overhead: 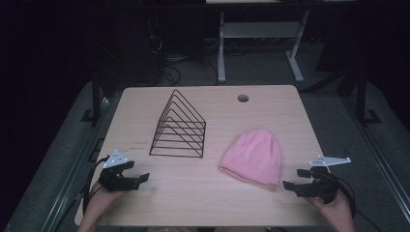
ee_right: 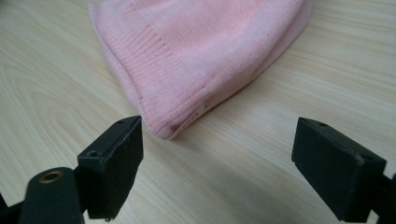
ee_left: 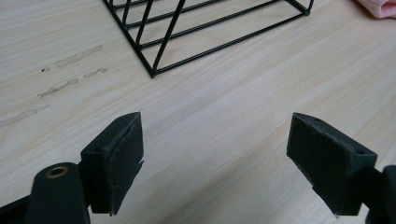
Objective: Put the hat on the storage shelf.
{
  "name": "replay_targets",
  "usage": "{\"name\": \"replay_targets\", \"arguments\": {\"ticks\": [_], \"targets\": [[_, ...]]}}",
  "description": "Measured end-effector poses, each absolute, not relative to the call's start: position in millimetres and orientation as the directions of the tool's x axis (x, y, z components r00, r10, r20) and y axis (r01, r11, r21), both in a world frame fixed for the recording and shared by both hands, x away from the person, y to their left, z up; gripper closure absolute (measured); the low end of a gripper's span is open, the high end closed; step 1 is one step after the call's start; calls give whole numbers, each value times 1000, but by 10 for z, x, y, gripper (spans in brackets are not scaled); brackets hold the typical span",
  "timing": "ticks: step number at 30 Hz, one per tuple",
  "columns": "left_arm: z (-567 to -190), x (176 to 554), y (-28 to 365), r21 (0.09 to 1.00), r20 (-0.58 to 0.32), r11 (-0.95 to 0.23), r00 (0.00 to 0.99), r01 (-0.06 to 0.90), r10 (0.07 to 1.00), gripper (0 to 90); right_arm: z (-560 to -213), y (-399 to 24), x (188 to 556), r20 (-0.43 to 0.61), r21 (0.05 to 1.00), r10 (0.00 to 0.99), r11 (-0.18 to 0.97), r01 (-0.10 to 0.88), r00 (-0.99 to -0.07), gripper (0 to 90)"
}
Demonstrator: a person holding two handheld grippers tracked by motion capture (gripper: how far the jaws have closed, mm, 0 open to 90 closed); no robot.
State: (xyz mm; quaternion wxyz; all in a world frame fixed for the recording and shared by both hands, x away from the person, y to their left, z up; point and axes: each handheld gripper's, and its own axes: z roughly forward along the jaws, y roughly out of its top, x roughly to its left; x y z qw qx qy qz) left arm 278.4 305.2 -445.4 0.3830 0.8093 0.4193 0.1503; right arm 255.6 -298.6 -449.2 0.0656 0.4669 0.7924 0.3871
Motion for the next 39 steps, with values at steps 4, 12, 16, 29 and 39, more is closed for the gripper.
{"name": "replay_targets", "arguments": {"ticks": [4,12,16,29,39], "targets": [[-4466,2781,3026,741,-76,-363,608,564,790,187,-4471,-2965,2567,255,678,787,269,684,-562,157],[-4467,2776,3015,735,-69,-374,611,566,789,187,-4341,-2875,2720,258,675,770,289,679,-583,154],[-4455,2778,3007,739,-73,-371,614,563,786,187,-4253,-2824,2821,244,681,755,314,662,-609,154],[-4467,2795,3035,741,-95,-352,608,572,788,187,-4095,-2658,3188,260,639,731,360,680,-631,155],[-4462,2796,3029,743,-103,-350,613,571,783,187,-4003,-2582,3441,258,621,715,393,679,-650,156]]}}
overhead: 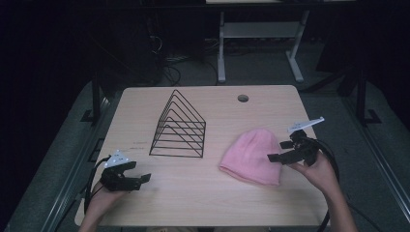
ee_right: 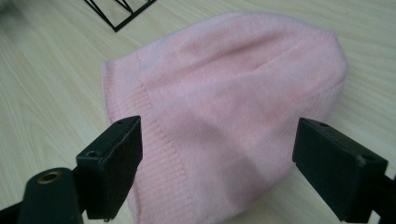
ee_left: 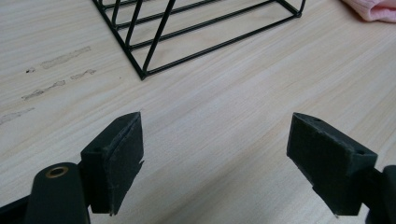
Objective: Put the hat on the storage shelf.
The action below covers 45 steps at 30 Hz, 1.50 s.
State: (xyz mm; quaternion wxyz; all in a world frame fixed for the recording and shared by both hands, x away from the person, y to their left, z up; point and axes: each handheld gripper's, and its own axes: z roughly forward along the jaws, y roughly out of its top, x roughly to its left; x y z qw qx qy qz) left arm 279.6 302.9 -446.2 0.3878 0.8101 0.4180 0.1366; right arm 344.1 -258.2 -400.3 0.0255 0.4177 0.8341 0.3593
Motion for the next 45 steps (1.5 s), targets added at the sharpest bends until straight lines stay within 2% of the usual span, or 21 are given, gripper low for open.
{"name": "replay_targets", "arguments": {"ticks": [11,21,23,32,41,45], "targets": [[-4463,2794,3094,744,-103,-338,599,576,794,187,-4039,-2559,3948,281,572,708,419,705,-648,162],[-4482,2800,3059,741,-109,-342,607,578,787,187,-4127,-2568,4222,305,519,727,414,748,-615,163],[-4481,2800,3076,738,-106,-347,607,579,788,187,-4150,-2603,4288,319,521,732,396,756,-602,197],[-4476,2803,3095,743,-110,-336,600,579,792,187,-4240,-2606,4448,320,481,748,401,780,-582,237],[-4482,2825,3092,745,-112,-333,601,578,791,187,-4344,-2586,4571,327,458,764,387,801,-556,386],[-4481,2830,3090,745,-117,-329,599,581,792,187,-4378,-2578,4593,338,445,759,392,805,-556,417]]}}
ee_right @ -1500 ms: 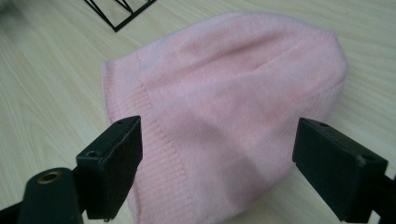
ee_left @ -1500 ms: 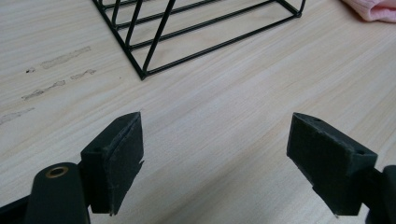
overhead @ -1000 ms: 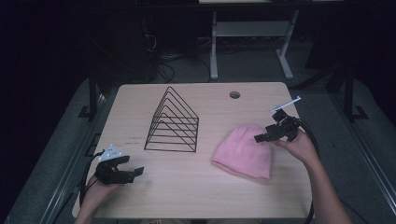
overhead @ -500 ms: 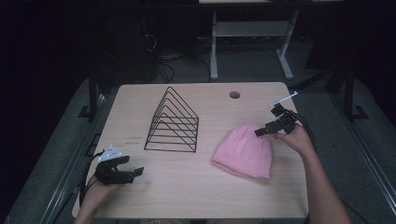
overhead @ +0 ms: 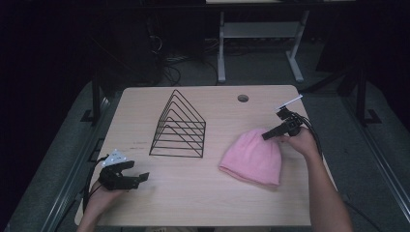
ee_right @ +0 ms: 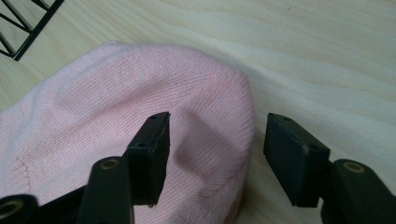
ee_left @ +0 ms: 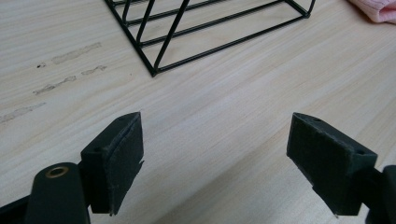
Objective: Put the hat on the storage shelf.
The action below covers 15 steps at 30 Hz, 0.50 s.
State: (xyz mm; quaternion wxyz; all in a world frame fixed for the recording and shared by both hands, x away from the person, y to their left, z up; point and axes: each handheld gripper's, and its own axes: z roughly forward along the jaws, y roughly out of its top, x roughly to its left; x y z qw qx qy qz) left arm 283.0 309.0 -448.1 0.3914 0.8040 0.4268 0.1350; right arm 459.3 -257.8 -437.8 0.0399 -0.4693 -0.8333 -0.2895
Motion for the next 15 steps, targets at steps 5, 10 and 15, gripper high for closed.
{"name": "replay_targets", "arguments": {"ticks": [5,10,15], "targets": [[-4490,2843,3088,742,-114,-336,603,580,790,187,-4455,-2567,4621,363,423,756,388,819,-545,461],[-4479,2838,3101,745,-111,-335,602,577,791,187,-4507,-2569,4630,379,416,752,382,825,-540,496],[-4479,2833,3109,743,-110,-336,601,579,792,187,-4552,-2586,4623,406,417,745,364,833,-529,546]]}}
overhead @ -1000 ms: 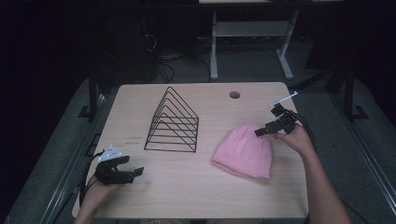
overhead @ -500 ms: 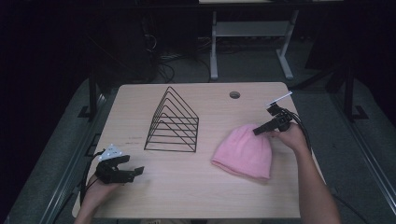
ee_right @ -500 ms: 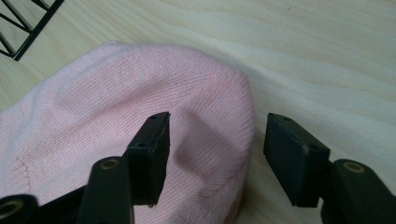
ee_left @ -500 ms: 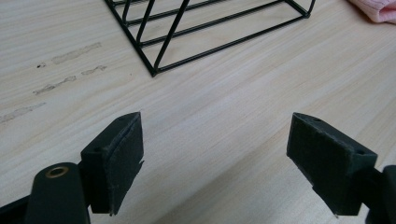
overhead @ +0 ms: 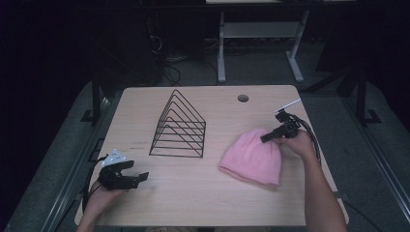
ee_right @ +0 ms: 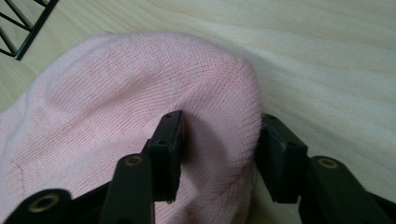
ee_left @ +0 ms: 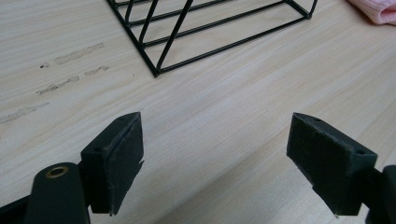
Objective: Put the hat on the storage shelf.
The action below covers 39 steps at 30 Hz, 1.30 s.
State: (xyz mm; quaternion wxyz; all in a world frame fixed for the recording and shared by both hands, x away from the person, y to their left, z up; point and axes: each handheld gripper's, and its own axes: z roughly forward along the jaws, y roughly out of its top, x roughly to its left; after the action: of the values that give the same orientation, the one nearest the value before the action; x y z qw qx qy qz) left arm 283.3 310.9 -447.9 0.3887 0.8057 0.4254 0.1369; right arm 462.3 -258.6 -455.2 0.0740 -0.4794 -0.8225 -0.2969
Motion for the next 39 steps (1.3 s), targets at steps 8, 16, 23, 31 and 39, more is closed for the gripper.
{"name": "replay_targets", "arguments": {"ticks": [8,16,23,31,39], "targets": [[-4489,2835,3104,737,-110,-342,603,583,790,187,-4591,-2598,4611,451,428,723,339,838,-523,680],[-4499,2844,3113,736,-114,-339,602,585,790,188,-4582,-2674,4580,511,449,692,292,845,-510,753],[-4510,2857,3115,733,-122,-336,600,592,791,188,-4470,-2678,4551,508,478,678,291,829,-531,761],[-4517,2866,3091,730,-120,-345,608,590,785,188,-4238,-2656,4482,493,549,650,282,786,-578,767],[-4515,2863,3071,730,-120,-351,615,587,779,188,-3915,-2617,4372,454,615,629,291,733,-631,771]]}}
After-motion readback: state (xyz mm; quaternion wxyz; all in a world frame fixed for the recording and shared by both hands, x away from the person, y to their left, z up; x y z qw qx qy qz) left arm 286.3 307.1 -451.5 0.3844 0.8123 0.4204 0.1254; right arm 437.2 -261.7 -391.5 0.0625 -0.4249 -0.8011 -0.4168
